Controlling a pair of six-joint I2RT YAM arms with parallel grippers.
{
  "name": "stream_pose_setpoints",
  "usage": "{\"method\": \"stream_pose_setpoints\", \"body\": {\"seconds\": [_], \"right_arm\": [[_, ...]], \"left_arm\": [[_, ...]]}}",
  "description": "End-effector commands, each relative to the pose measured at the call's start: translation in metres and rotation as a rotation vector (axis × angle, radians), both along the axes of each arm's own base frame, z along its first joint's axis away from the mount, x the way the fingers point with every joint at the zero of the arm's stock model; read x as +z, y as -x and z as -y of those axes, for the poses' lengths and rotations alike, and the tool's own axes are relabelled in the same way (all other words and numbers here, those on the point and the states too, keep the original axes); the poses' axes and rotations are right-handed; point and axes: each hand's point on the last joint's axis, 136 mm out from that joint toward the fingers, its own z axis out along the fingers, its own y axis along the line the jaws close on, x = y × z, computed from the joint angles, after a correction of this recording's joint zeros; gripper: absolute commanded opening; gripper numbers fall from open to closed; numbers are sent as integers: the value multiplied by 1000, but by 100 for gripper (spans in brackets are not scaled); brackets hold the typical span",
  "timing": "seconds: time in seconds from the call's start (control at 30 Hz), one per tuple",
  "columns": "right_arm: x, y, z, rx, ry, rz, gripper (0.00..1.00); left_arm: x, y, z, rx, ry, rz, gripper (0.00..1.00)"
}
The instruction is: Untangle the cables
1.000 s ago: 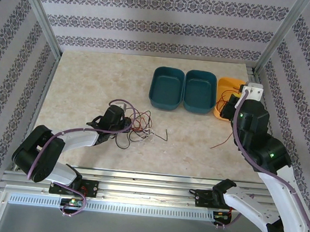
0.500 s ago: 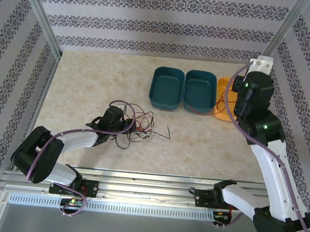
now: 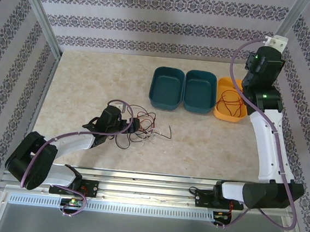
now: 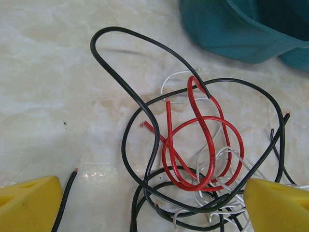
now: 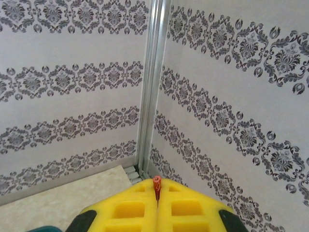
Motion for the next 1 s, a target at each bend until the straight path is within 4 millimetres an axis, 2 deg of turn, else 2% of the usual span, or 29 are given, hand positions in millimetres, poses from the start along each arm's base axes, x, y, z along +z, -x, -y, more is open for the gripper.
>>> {"method": "stream_pose_setpoints", "body": {"seconds": [0.0,0.27,0.43,0.57,0.73,0.97], "right_arm": [[21,-12,10,-34,24,81,0],[0,-51,26,-55,49,24,0],[-38,-66,25,-41,34,-62,0],[-72,-65,22,-23,3,-119,0],[-106,-57,17,2,-41,-173,0],[-135,-52,11,23,-90,-270,0]], "left_arm": [[-4,4,-9,4,-33,-10,99],[-5,7,-14,10,-64,-19,99],[-4,8,-16,17,-67,-15,99],[-2,7,-17,22,-69,-13,99],[-2,6,-18,24,-80,-13,99],[-3,3,-15,17,-79,-16,99]]}}
